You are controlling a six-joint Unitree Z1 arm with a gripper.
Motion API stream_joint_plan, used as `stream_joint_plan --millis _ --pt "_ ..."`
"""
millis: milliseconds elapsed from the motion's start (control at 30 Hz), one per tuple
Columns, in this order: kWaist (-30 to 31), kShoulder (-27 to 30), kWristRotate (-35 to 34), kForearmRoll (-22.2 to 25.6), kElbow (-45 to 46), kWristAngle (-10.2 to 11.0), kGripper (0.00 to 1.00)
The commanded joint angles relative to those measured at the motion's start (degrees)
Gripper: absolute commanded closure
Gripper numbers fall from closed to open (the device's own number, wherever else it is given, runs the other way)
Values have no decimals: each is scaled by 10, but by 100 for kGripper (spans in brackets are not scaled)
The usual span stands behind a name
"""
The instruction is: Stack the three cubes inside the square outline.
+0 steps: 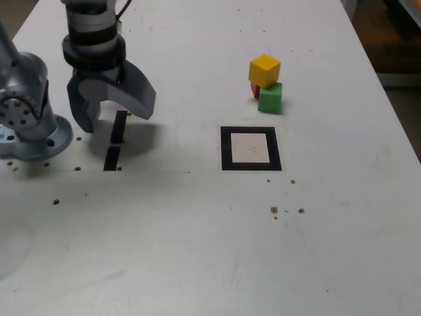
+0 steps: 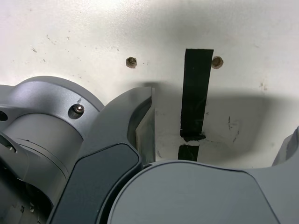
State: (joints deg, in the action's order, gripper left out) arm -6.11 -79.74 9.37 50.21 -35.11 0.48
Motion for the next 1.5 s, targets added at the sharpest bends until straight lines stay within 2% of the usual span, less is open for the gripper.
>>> stream_joint_plan --millis 0,333,600,667,800,1000,1233,1467 --pt "-1 4 -3 0 2 3 0" --pt "-1 6 -12 16 -2 3 0" --pt "-32 12 -17 85 -62 0 0" --pt "-41 7 -13 102 -100 -2 0" --pt "-38 -29 -1 134 -232 -11 1" --pt "-37 -90 1 235 -436 -25 1" --pt "-42 -183 -1 320 -627 -6 1" --pt "-63 -245 -3 347 -725 5 1"
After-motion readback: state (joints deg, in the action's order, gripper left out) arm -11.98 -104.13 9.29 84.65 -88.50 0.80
